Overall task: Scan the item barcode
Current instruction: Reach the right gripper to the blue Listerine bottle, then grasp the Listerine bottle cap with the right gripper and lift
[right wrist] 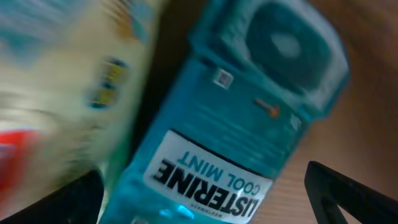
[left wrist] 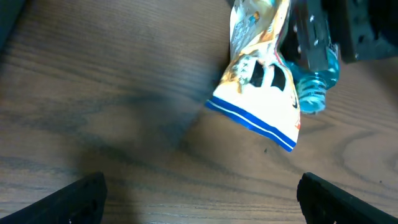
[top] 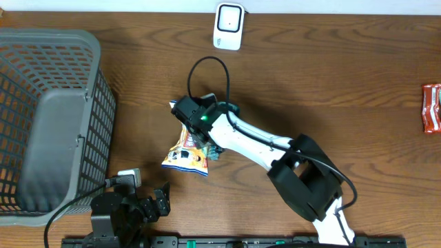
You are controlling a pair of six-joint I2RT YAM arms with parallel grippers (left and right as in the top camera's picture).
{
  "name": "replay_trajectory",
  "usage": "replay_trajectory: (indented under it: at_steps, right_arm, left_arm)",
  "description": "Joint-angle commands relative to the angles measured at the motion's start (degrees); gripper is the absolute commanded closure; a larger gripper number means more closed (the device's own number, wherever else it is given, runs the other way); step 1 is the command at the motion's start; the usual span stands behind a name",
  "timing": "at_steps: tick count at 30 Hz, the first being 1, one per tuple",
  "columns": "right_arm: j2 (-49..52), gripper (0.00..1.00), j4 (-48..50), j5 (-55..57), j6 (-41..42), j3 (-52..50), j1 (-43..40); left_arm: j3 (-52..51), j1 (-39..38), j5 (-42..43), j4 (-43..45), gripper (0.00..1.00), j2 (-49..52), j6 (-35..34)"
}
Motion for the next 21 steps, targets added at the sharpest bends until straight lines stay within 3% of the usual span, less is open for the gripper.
replay_trajectory:
  at_steps: [1,11,19,21]
  right_arm:
    - [2.08,0.02,-2.29,2.36,4.9,-0.48,-0.15]
    - [2.08,0.04,-10.05,5.53,7.21,-0.52,-0.28]
    - [2.08,0.02,-17.62,6.54,16.41,-1.14,-2.16]
    - [2.08,0.01,-16.87,7.06,15.08,-1.11,-2.38]
  left_arm:
    - [0.17,-0.22,0.48,-0.63,0.02,0.0,0.33]
    - [0.17,-0.22,0.48,-0.63,0.02,0.0,0.33]
    - [0.17,-0.22,0.5,-0.63,0.02,0.0,0.33]
    - [0.17,-0.22,0.48,-0.63,0.02,0.0,0.33]
